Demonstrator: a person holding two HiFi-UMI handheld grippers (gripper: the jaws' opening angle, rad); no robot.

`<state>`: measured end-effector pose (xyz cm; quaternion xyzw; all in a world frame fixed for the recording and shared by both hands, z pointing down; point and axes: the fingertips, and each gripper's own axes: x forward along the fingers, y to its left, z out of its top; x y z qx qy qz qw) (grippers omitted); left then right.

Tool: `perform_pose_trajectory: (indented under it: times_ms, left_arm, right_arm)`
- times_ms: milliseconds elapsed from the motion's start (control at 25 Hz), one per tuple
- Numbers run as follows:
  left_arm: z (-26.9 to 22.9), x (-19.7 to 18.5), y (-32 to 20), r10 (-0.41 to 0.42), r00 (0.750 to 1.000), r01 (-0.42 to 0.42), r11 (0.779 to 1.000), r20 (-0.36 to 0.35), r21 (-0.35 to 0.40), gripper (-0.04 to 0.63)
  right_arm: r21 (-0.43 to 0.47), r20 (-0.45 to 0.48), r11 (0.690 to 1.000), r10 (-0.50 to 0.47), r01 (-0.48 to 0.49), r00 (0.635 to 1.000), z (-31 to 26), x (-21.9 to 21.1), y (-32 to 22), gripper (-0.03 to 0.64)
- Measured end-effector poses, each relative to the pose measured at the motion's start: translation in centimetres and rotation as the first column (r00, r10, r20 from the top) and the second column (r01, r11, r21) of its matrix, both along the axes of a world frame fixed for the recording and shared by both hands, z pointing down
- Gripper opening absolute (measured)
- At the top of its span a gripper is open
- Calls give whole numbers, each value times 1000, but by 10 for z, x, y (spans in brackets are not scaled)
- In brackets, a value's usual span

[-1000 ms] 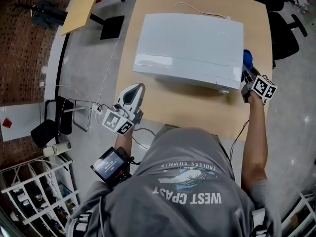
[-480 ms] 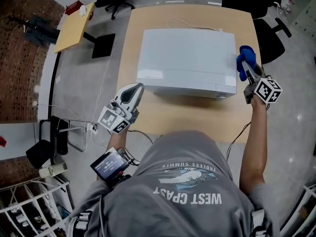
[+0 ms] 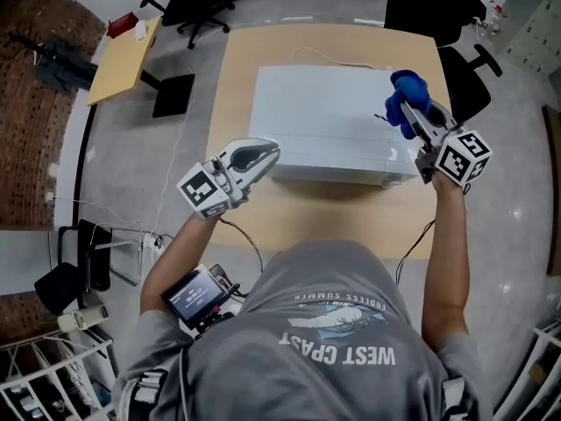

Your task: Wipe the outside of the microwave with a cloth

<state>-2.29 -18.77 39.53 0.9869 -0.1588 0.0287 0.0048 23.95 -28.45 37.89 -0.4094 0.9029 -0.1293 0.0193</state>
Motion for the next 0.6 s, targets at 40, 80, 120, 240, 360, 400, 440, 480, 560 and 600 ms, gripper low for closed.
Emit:
perform_pose_trajectory:
  times_ms: [40, 80, 120, 240, 360, 400, 440, 480, 560, 600]
  left_arm:
    - [-4, 2, -4, 16, 1000, -16, 1000, -2, 4, 25]
    - [-8, 3, -8, 27, 1000, -27, 1000, -6, 8, 25]
    - [-12, 4, -12, 36, 999, -35, 999, -12, 12, 25]
    - [-22, 6, -23, 54, 998, -54, 998, -39, 15, 41]
    - [-28, 7, -34, 68, 995, -68, 998, -70, -3, 150]
    - [-30, 7, -38, 71, 994, -72, 997, -80, -8, 167]
    - [-31, 8, -42, 75, 993, -76, 997, -90, -14, 179]
    - [-32, 9, -45, 79, 992, -81, 997, -99, -19, 190]
    - [-32, 11, -52, 88, 990, -92, 995, -114, -26, 216]
    - [-31, 12, -54, 95, 988, -99, 995, -120, -27, 230]
  right_arm:
    - [5, -8, 1000, -24, 24, 1000, -5, -13, 1, 89]
    - [8, -16, 999, -48, 48, 999, -9, -26, 1, 89]
    - [11, -23, 997, -72, 72, 997, -12, -39, 2, 89]
    - [16, -45, 989, -145, 146, 988, -20, -79, 4, 89]
    - [14, -57, 976, -217, 218, 974, -27, -118, 7, 89]
    - [10, -58, 970, -241, 242, 969, -29, -131, 8, 89]
    - [5, -58, 964, -264, 264, 963, -32, -143, 8, 89]
    - [-1, -55, 958, -287, 287, 956, -34, -154, 8, 89]
    - [-14, -42, 943, -332, 331, 943, -37, -176, 10, 90]
    - [-20, -34, 936, -352, 352, 935, -38, -186, 11, 89]
